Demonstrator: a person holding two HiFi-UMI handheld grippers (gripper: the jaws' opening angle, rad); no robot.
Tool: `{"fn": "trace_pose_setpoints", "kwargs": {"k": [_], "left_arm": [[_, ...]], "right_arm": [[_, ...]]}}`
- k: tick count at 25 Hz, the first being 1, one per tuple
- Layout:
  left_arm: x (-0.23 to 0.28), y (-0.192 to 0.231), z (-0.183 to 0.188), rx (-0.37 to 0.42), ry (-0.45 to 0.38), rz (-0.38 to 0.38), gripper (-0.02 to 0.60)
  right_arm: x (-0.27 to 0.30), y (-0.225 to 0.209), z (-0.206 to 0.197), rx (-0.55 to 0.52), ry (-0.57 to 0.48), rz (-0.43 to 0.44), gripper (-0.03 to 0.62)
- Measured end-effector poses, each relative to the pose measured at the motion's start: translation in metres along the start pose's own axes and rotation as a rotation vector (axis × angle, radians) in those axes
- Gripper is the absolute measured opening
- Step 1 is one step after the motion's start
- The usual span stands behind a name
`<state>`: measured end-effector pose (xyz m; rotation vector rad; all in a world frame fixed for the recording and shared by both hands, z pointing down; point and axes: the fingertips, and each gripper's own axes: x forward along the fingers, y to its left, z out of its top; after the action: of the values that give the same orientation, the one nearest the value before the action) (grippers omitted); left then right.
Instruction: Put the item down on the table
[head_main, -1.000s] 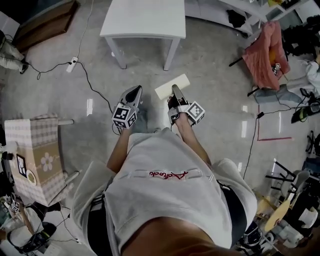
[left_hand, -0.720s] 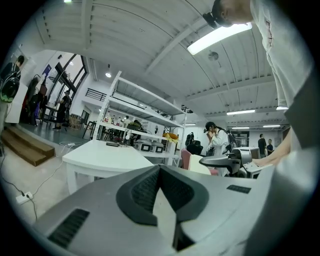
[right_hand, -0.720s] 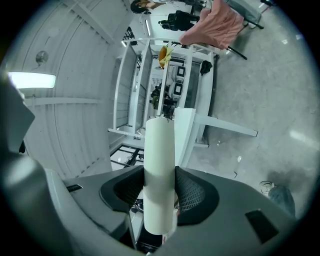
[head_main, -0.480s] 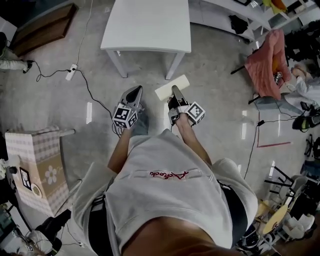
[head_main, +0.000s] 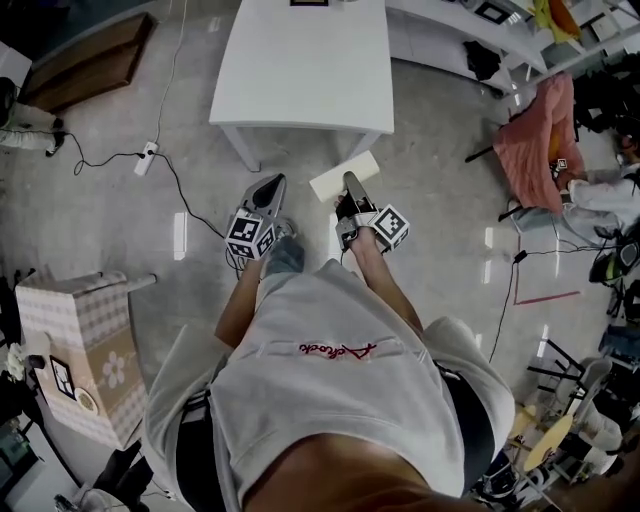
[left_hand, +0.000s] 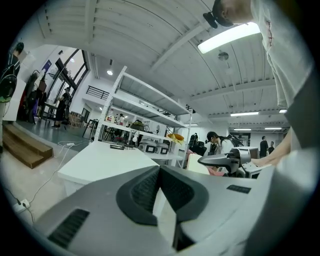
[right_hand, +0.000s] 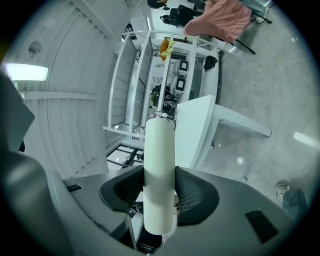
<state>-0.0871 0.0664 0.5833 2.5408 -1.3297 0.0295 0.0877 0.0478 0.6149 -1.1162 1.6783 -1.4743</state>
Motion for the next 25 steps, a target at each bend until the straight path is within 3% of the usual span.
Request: {"fn": "trace_pose_setpoints", "kwargs": {"k": [14, 25], "left_arm": [[0.057, 0.073, 0.042, 0.028, 0.012, -0.085, 0.012], [0.084, 0.111, 0.047, 0.036, 0.039, -0.135, 0.012]], "right_arm": [[0.091, 0.020, 0.012, 0.003, -0.077, 0.017, 0.195], [0.127, 0.015, 0.013, 0.010, -0.122, 0.003, 0.195]]}}
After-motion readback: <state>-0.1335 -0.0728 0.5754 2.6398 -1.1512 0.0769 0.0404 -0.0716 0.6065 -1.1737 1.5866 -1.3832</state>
